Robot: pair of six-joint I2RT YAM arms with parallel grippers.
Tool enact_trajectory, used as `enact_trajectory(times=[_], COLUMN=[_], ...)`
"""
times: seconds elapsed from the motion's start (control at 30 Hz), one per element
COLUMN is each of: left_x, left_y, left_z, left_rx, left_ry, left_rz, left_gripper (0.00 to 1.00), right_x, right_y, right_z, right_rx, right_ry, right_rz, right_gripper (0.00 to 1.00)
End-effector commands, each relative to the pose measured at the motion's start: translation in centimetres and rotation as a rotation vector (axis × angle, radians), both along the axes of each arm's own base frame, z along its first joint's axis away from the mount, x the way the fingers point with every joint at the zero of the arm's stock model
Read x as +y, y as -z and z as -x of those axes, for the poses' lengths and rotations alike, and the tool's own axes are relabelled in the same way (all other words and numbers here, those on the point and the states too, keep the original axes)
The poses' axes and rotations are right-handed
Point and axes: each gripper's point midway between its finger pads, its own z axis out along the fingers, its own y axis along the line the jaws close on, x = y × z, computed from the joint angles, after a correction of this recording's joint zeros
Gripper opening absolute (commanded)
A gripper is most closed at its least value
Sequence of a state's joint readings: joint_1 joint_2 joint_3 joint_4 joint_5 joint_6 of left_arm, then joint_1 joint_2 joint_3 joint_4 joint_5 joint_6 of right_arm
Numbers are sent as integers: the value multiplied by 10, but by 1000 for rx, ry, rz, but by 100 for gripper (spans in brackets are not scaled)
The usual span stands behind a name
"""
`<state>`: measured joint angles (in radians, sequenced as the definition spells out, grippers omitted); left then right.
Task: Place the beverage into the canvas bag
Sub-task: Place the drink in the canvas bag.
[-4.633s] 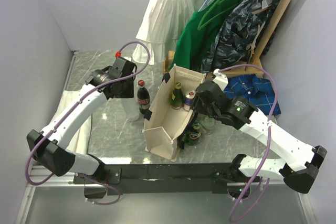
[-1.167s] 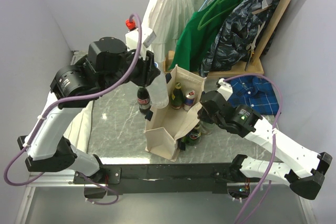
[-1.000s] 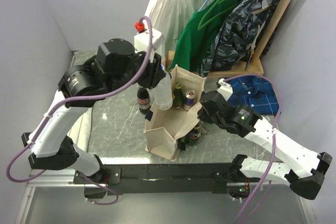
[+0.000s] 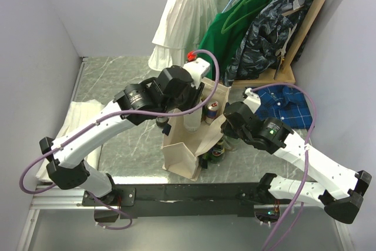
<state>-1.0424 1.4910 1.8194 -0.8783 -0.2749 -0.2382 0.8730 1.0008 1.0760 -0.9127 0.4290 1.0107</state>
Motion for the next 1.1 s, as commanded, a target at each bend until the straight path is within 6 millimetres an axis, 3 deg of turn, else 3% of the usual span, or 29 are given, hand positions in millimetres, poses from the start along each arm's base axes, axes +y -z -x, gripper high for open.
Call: enact_trajectory(times=[0.0,0.23,0.5,1.07], left_x=[3,4,-2,7], left_y=[-81,-71,-45,-13], left_z=[-4,-7,-13,-35], left_rx=[-153,-141,-110,-50], left_ry=[-50,-76,-111,-173], left_rz=[264,272,257,270], left_gripper=[1,1,1,1], right_x=[-11,-13,-13,-17], right_y=[10,8,5,2], right_z=[5,6,6,7], right_rx=[19,15,11,8], right_ry=[22,25,19,11], right_rz=[44,42,52,69], right_gripper=[0,0,0,0])
